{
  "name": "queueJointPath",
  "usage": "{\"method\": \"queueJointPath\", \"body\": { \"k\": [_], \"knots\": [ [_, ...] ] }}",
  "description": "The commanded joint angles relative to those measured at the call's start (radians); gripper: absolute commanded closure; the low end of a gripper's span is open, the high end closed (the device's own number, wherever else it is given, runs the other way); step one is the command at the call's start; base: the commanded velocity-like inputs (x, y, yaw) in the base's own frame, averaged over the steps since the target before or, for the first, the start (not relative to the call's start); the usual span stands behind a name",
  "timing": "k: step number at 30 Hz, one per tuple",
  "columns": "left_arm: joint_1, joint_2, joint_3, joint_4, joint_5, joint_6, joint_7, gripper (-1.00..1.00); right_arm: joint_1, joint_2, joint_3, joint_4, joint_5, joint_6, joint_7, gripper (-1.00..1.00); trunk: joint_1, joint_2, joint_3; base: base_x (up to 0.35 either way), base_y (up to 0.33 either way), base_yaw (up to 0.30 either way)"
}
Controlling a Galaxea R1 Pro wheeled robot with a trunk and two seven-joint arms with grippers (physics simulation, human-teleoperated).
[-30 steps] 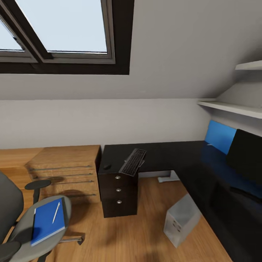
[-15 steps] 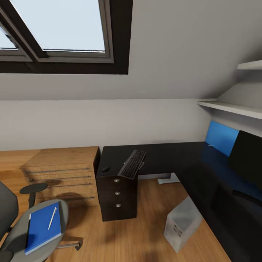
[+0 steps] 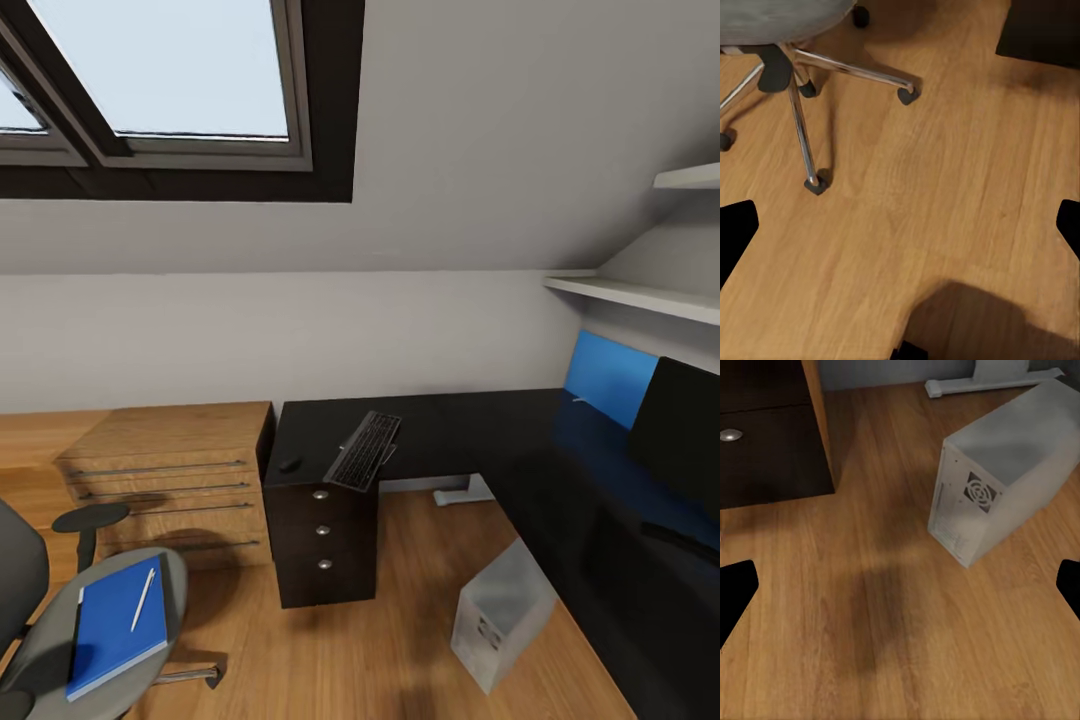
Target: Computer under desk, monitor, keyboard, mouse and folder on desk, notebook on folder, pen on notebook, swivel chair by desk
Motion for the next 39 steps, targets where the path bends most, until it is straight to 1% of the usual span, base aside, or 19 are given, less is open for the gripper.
{"method": "queueJointPath", "body": {
  "k": [1, 5, 7, 8, 9, 11, 13, 14, 16, 17, 18, 19, 21, 22, 23, 27, 28, 32, 39],
  "knots": [
    [0.000, -0.012, 0.003, -0.052, 0.000, 0.008, 0.000, -1.00, -0.001, 0.001, 0.009, -0.005, -0.008, -0.003, -0.005, -1.00, 0.004, -0.008, -0.005, 0.000, 0.000, 0.000],
    [0.000, -0.046, 0.003, -0.188, 0.000, 0.088, 0.001, -1.00, -0.001, 0.010, 0.009, -0.041, -0.007, -0.003, -0.005, -1.00, 0.020, -0.036, -0.017, 0.000, 0.000, 0.000],
    [0.000, -0.075, 0.002, -0.337, 0.000, 0.239, 0.001, -1.00, -0.001, 0.012, 0.007, -0.098, -0.008, -0.003, -0.006, -1.00, 0.027, -0.050, -0.023, 0.000, 0.000, 0.000],
    [0.001, -0.093, 0.000, -0.460, 0.000, 0.370, 0.000, -1.00, -0.001, 0.013, 0.004, -0.147, -0.012, 0.000, -0.008, -1.00, 0.031, -0.057, -0.027, 0.000, 0.000, 0.000],
    [0.001, -0.098, -0.001, -0.502, 0.000, 0.413, 0.000, -1.00, -0.001, 0.013, 0.003, -0.164, -0.013, 0.002, -0.009, -1.00, 0.035, -0.064, -0.030, 0.000, 0.000, 0.000],
    [0.003, -0.108, -0.011, -0.652, 0.001, 0.568, 0.000, -1.00, -0.003, 0.013, -0.002, -0.240, -0.019, 0.008, -0.011, -1.00, 0.043, -0.078, -0.036, 0.000, 0.000, 0.000],
    [0.004, -0.108, -0.020, -0.736, 0.002, 0.647, 0.000, -1.00, -0.009, 0.013, -0.012, -0.295, -0.035, 0.015, -0.012, -1.00, 0.050, -0.092, -0.042, 0.000, 0.000, 0.000],
    [0.003, -0.108, -0.032, -0.804, 0.005, 0.698, 0.000, -1.00, -0.022, 0.014, -0.028, -0.344, -0.077, 0.033, -0.011, -1.00, 0.054, -0.099, -0.045, 0.000, 0.000, 0.000],
    [0.003, -0.108, -0.052, -0.868, 0.016, 0.732, 0.000, -1.00, -0.043, 0.015, -0.039, -0.390, -0.142, 0.066, -0.009, -1.00, 0.062, -0.113, -0.052, 0.000, 0.000, 0.000],
    [0.003, -0.108, -0.100, -0.983, 0.067, 0.837, 0.001, -1.00, -0.098, 0.014, -0.049, -0.492, -0.307, 0.177, -0.006, -1.00, 0.066, -0.120, -0.055, 0.000, 0.000, 0.000],
    [0.003, -0.108, -0.110, -1.009, 0.082, 0.874, 0.002, -1.00, -0.115, 0.012, -0.051, -0.530, -0.365, 0.222, -0.005, -1.00, 0.069, -0.127, -0.058, 0.000, 0.000, 0.000],
    [0.003, -0.108, -0.114, -1.019, 0.087, 0.888, 0.002, -1.00, -0.124, 0.011, -0.052, -0.550, -0.395, 0.244, -0.005, -1.00, 0.073, -0.134, -0.061, 0.000, 0.000, 0.000],
    [0.003, -0.108, -0.123, -1.044, 0.101, 0.920, 0.002, -1.00, -0.151, 0.009, -0.054, -0.625, -0.514, 0.328, -0.004, -1.00, 0.081, -0.148, -0.067, 0.000, 0.000, 0.000],
    [0.003, -0.108, -0.124, -1.047, 0.103, 0.925, 0.002, -1.00, -0.156, 0.008, -0.055, -0.642, -0.543, 0.346, -0.004, -1.00, 0.085, -0.155, -0.070, 0.000, 0.000, 0.000],
    [0.003, -0.108, -0.127, -1.051, 0.106, 0.931, 0.002, -1.00, -0.165, 0.004, -0.061, -0.678, -0.604, 0.380, -0.003, -1.00, 0.089, -0.162, -0.074, 0.000, 0.000, 0.000],
    [0.003, -0.108, -0.125, -1.053, 0.110, 0.940, 0.003, -1.00, -0.175, -0.013, -0.071, -0.759, -0.735, 0.434, 0.013, -1.00, 0.104, -0.190, -0.086, 0.000, 0.000, 0.000],
    [0.003, -0.108, -0.123, -1.050, 0.111, 0.941, 0.004, -1.00, -0.177, -0.021, -0.073, -0.775, -0.776, 0.447, 0.060, -1.00, 0.108, -0.197, -0.089, 0.000, 0.000, 0.000],
    [0.003, -0.108, -0.120, -1.049, 0.111, 0.940, 0.004, -1.00, -0.173, -0.024, -0.072, -0.780, -0.791, 0.451, 0.113, -1.00, 0.123, -0.225, -0.102, 0.000, 0.000, 0.000],
    [0.003, -0.108, -0.121, -1.013, 0.111, 0.891, 0.007, -1.00, -0.168, -0.025, -0.072, -0.784, -0.798, 0.456, 0.125, -1.00, 0.150, -0.274, -0.124, 0.000, 0.000, 0.000]
  ]
}}
